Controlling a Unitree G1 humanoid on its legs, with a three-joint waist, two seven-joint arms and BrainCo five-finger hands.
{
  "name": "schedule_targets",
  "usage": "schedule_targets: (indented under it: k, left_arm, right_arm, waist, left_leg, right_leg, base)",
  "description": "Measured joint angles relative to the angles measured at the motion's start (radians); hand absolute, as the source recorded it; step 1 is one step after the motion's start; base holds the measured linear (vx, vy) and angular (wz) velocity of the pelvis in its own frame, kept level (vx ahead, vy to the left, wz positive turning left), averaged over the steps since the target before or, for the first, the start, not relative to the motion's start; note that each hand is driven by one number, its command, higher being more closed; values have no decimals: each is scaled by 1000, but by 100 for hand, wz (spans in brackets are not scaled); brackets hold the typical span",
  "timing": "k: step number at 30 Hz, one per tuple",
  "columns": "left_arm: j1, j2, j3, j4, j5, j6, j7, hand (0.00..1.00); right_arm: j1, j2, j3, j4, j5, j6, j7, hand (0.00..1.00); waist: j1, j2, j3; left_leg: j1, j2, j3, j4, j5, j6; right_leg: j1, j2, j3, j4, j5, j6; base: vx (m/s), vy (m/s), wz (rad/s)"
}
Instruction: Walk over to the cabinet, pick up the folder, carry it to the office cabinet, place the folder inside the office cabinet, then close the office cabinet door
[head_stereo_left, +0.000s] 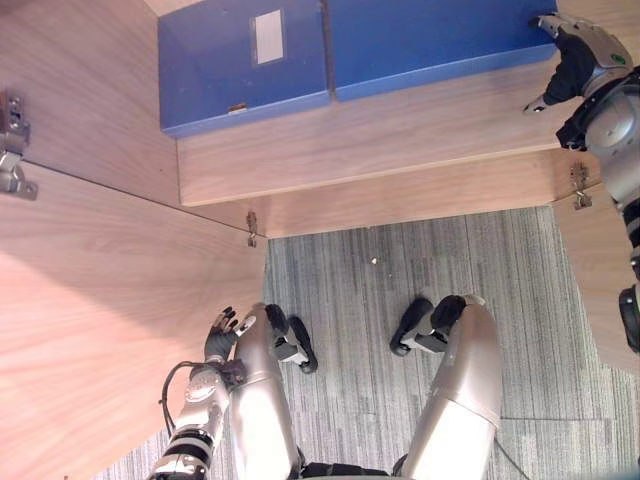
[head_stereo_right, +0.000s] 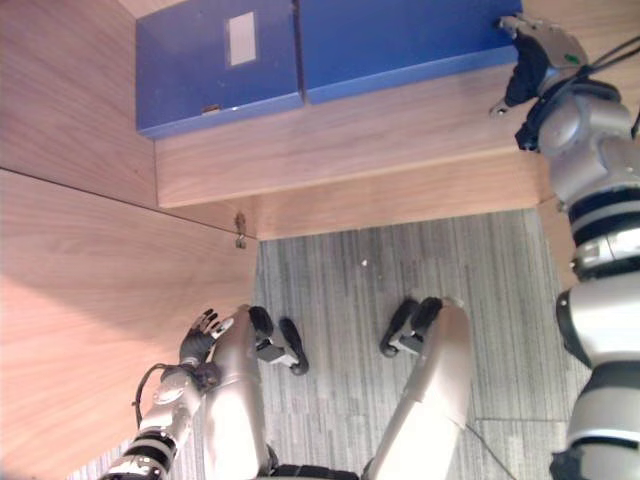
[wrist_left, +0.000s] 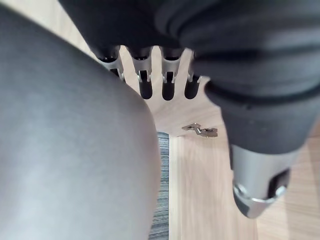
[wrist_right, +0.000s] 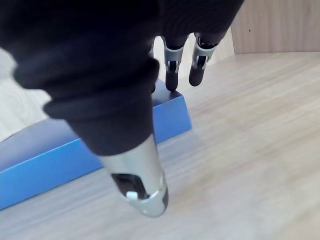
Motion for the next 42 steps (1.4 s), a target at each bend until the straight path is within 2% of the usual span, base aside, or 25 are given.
schedule_targets:
  k: [5,10,11,16,20,23,26,29,31,32,33,34,36,37,38,39,41,42]
  left_arm:
    - [0,-5,-3,7,1,10,0,0]
    - [24,-12,-34,33,6,23,1,0]
    - [32,-12,-42,39,10,25,0,0]
    - [30,5,-79,99,41,30,-3,0]
    - [32,15,-96,113,78,36,-11,0]
    - [39,19,-107,113,122,42,-11,0]
    - [69,28,-160,116,211,53,-14,0]
    - [68,29,-172,156,277,65,-22,0]
    - [68,26,-158,184,323,81,-25,0]
    - [73,18,-128,192,350,87,-25,0]
    - [72,18,-109,192,360,89,-26,0]
    - [71,26,-97,200,370,90,-26,0]
    - [89,45,-69,234,405,95,-22,0]
    - [96,55,-63,237,419,97,-21,0]
    - [96,66,-43,252,431,100,-21,0]
    - [95,60,-32,261,436,102,-21,0]
    - [107,46,-23,268,437,102,-21,0]
    - [107,42,-16,267,437,101,-21,0]
  right_arm:
    - [45,31,-79,0,-9,24,-5,0]
    - [100,102,-140,0,-46,54,-10,0]
    - [111,122,-187,-2,-81,67,-27,0]
    - [174,182,-258,1,-150,97,-44,0]
    - [205,242,-309,56,-169,110,-45,0]
    - [300,323,-412,81,-167,110,-52,0]
    - [509,473,-499,121,-161,111,-53,0]
    - [641,572,-507,123,-116,112,-37,0]
    - [744,648,-507,67,-53,112,-19,0]
    - [820,671,-507,-16,-4,112,-8,0]
    - [871,678,-507,-90,32,111,2,0]
    - [933,682,-509,-173,63,106,8,0]
    - [1060,706,-560,-321,152,75,26,0]
    - [1095,720,-596,-352,184,63,26,0]
    - [1130,731,-648,-363,221,54,26,0]
    - [1146,733,-677,-364,246,53,24,0]
    - [1207,737,-739,-386,311,49,16,0]
    - [1252,742,-768,-410,342,42,12,0]
  waist:
    - [-3,-5,3]
    - [-2,-7,3]
    - [-2,-9,3]
    - [-3,-24,0]
    - [-2,-36,0]
    - [-2,-60,-7]
    - [-12,-106,-48]
    - [-36,-130,-78]
    - [-56,-136,-106]
    - [-70,-137,-127]
    - [-87,-138,-135]
    - [-100,-138,-152]
    - [-125,-147,-208]
    - [-135,-162,-228]
    - [-155,-181,-242]
    - [-161,-180,-252]
    - [-174,-180,-284]
    - [-185,-181,-300]
  left_leg:
    - [46,-15,-13,-76,36,-5]
    - [199,-21,17,-255,96,-6]
    - [247,-24,29,-296,106,-1]
    - [385,-37,59,-433,145,16]
    - [497,-52,86,-533,175,31]
    - [606,-66,126,-625,199,42]
    - [724,-83,195,-734,220,56]
    - [772,-90,256,-779,223,64]
    - [829,-81,345,-845,237,82]
    - [865,-80,405,-904,263,92]
    - [892,-81,432,-946,282,92]
    - [917,-80,463,-993,304,88]
    - [964,-65,533,-1068,342,69]
    - [982,-64,568,-1084,351,59]
    - [999,-69,590,-1089,358,47]
    - [1010,-69,599,-1104,367,39]
    - [1051,-77,657,-1170,396,30]
    - [1075,-87,708,-1221,422,24]
  right_leg:
    - [90,0,-54,-80,20,-19]
    - [272,44,-118,-279,97,-16]
    - [323,57,-126,-331,119,-7]
    - [484,104,-156,-522,208,21]
    - [609,138,-166,-668,276,41]
    - [720,169,-169,-807,344,59]
    - [830,210,-152,-988,443,78]
    - [863,225,-168,-1087,519,58]
    - [890,261,-218,-1222,655,-6]
    - [898,274,-255,-1252,688,-37]
    - [896,253,-318,-1171,643,-49]
    - [894,229,-361,-1091,617,-44]
    - [895,193,-384,-968,602,-39]
    - [899,176,-384,-951,609,-36]
    - [904,182,-398,-964,617,-33]
    - [903,194,-403,-977,620,-37]
    - [916,250,-399,-1059,635,-51]
    - [932,297,-390,-1160,665,-39]
  base:
    - [6,-45,12]
    - [18,1,-4]
    - [36,57,-6]
    - [22,105,-4]
    - [15,141,-4]
    - [8,135,-13]
    - [35,159,-35]
    - [46,118,-53]
    - [11,143,-109]
    - [-37,119,-101]
    - [-48,86,-92]
    - [-52,94,-84]
    - [-28,50,-97]
    - [5,-48,-98]
    - [3,-69,-84]
    - [-2,-94,-94]
    - [-1,-79,-95]
    - [-25,-71,-110]
